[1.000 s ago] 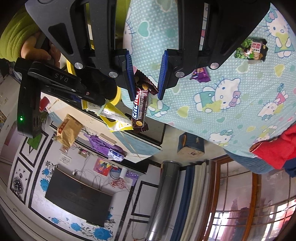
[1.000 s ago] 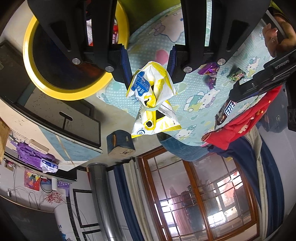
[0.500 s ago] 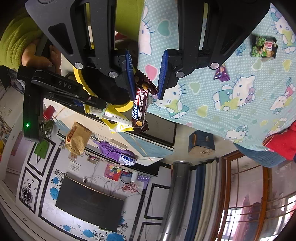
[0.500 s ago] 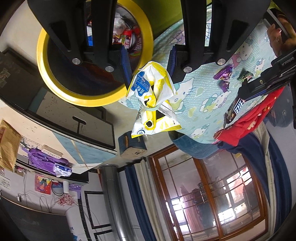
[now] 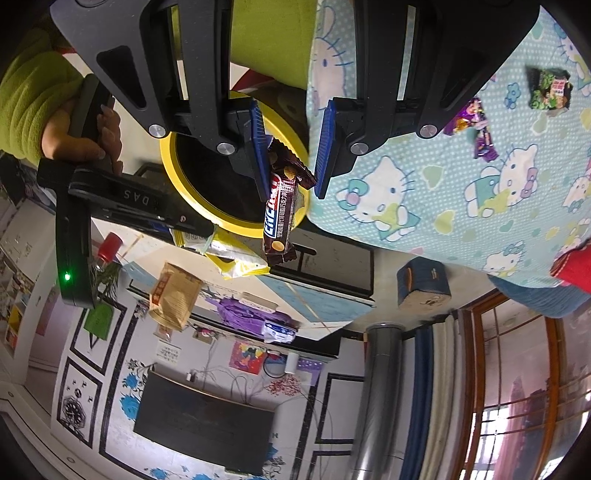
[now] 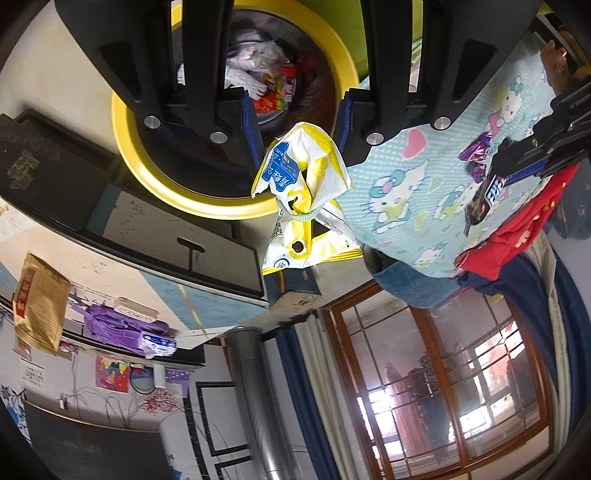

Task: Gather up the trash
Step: 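Carry the chocolate bar and snack bag over the yellow bin with both tools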

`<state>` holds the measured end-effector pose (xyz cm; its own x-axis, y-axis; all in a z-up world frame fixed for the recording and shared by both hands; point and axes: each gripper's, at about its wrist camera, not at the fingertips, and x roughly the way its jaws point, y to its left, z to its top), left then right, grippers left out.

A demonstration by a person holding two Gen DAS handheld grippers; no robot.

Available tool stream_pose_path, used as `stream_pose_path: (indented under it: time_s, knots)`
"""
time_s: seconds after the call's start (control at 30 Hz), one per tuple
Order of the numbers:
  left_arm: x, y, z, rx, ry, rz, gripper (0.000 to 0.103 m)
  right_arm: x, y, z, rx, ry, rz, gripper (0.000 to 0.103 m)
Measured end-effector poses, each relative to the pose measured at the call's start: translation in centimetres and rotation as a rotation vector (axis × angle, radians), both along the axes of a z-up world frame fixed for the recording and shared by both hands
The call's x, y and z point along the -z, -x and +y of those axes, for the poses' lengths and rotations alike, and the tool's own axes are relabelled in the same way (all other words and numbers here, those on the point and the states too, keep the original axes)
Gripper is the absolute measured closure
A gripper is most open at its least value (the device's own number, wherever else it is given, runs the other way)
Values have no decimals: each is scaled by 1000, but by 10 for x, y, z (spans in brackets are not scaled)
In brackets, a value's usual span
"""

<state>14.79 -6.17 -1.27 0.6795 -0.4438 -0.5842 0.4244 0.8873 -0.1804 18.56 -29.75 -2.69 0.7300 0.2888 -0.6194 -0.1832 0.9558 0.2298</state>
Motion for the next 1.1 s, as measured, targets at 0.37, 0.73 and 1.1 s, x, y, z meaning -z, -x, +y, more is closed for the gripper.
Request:
stream_pose_path:
  time_s: [0.37, 0.73, 1.1]
  knots:
    - [13, 2, -36, 75, -45, 14, 85, 6, 4, -33, 59, -12, 20, 71]
    - [27, 2, -64, 123, -73, 43, 85, 20, 3, -57, 92, -17, 72, 71]
    - [48, -4, -89, 171, -102, 93, 85, 41, -3, -72, 112, -33, 147, 71]
